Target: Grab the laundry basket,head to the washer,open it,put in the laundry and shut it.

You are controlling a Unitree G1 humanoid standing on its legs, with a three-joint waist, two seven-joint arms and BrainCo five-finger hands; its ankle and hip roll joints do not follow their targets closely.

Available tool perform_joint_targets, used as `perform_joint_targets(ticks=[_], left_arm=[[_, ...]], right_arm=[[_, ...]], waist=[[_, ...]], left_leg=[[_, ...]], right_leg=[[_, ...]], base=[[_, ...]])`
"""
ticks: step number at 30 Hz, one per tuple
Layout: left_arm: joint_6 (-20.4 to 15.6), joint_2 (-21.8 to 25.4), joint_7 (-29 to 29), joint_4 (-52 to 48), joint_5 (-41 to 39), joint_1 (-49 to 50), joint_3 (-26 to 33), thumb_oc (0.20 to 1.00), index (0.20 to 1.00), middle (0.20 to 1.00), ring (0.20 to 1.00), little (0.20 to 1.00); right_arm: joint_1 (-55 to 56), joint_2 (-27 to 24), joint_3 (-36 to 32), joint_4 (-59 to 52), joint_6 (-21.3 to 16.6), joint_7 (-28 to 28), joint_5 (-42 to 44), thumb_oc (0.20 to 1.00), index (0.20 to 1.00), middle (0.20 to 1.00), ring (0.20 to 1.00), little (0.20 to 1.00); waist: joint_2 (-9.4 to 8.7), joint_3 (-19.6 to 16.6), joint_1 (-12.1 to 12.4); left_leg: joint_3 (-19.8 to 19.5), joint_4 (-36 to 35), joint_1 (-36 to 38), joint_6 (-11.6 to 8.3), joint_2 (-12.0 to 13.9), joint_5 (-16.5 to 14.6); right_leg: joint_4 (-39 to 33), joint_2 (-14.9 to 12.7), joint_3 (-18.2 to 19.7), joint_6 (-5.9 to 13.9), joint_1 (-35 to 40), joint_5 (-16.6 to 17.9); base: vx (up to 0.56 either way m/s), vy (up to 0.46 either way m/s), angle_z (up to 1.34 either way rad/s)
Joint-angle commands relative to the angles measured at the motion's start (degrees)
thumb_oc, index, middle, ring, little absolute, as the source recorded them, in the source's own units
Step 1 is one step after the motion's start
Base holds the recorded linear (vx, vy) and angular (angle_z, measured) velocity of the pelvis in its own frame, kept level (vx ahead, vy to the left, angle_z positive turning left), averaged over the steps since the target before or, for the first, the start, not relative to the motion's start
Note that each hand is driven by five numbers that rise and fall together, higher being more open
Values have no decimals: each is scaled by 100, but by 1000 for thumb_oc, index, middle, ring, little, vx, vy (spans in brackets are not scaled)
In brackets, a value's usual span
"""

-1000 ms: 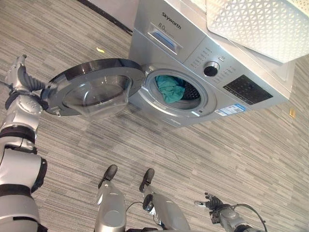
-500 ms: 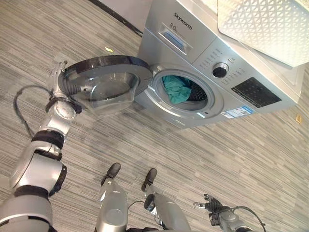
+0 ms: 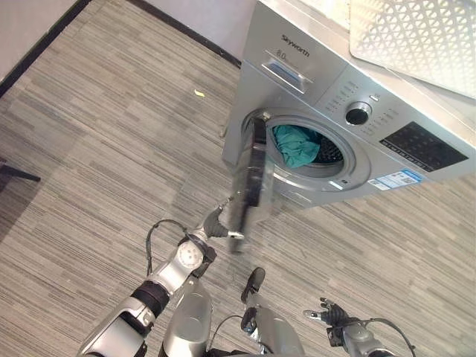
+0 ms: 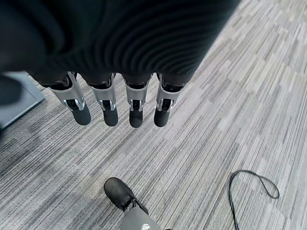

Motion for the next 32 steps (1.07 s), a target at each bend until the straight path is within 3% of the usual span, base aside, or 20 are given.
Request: perform_joint_targets(ticks=[1,5,11,17,20,21,23,25,32], left_arm=[[-334,39,-631,-1122,-561,302,121,1000,1000,1000,1000,1000],[-394,66,-949,-1561,-1213,620,-40,1000,1000,1000,1000,1000],[-228,-24,-966,-972,-1500,1116,232,1000,1000,1000,1000,1000],[14,-158,-809,863,-1138,2050,1275,1000,1000,1000,1000,1000],[19,-230,-713,1436,-976,2182,1484,1000,1000,1000,1000,1000],[82,-407,-571,2550,-700,2233,1724,1000,1000,1000,1000,1000],[56,-463,-508,2845,-702,2216,1818,1000,1000,1000,1000,1000],[108,-564,-357,3929,-738,2222,2302,1000,1000,1000,1000,1000],[139,-545,-341,4674,-874,2409,2901,1000,1000,1000,1000,1000]], right_arm=[[429,-484,223,-484,104,53,-182,1000,1000,1000,1000,1000],[650,-502,289,-543,126,14,-447,1000,1000,1000,1000,1000],[626,-436,252,-498,213,-109,-594,1000,1000,1000,1000,1000],[690,-323,38,-285,300,-203,-697,1000,1000,1000,1000,1000],[709,-298,4,-180,323,-213,-749,1000,1000,1000,1000,1000],[685,-239,-13,-18,337,-229,-808,1000,1000,1000,1000,1000],[684,-236,-20,52,345,-222,-839,1000,1000,1000,1000,1000],[663,-170,-54,186,355,-222,-910,1000,1000,1000,1000,1000],[560,-19,-63,205,349,-197,-871,1000,1000,1000,1000,1000]], waist=[[44,-145,85],[276,-417,-52],[536,-752,-146],[894,-1157,-158],[976,-1279,-158],[1033,-1396,-133],[1062,-1456,-137],[1109,-1645,-90],[1156,-1931,38]], left_leg=[[-495,-960,-335,275,-4,660],[-325,-960,-239,188,74,675],[-270,-960,-71,114,138,702],[-281,-960,181,-31,259,815],[-313,-960,199,-56,273,866],[-334,-960,265,-96,302,908],[-344,-960,277,-110,309,916],[-390,-960,368,-160,339,972],[-504,-960,484,-190,342,1048]], right_leg=[[-65,-673,365,438,-12,333],[-66,-616,457,439,19,256],[-66,-578,417,420,197,169],[-66,-519,212,358,594,-25],[-66,-506,138,345,662,-60],[-66,-486,101,328,761,-113],[-66,-482,73,322,801,-140],[-66,-465,12,309,930,-219],[-66,-434,-68,266,1145,-325]], base=[[8,-103,-20],[23,-100,-14],[63,-74,-12],[86,-96,-2],[47,-57,13],[39,-46,9],[55,-54,8],[68,-76,5],[44,-45,2]])
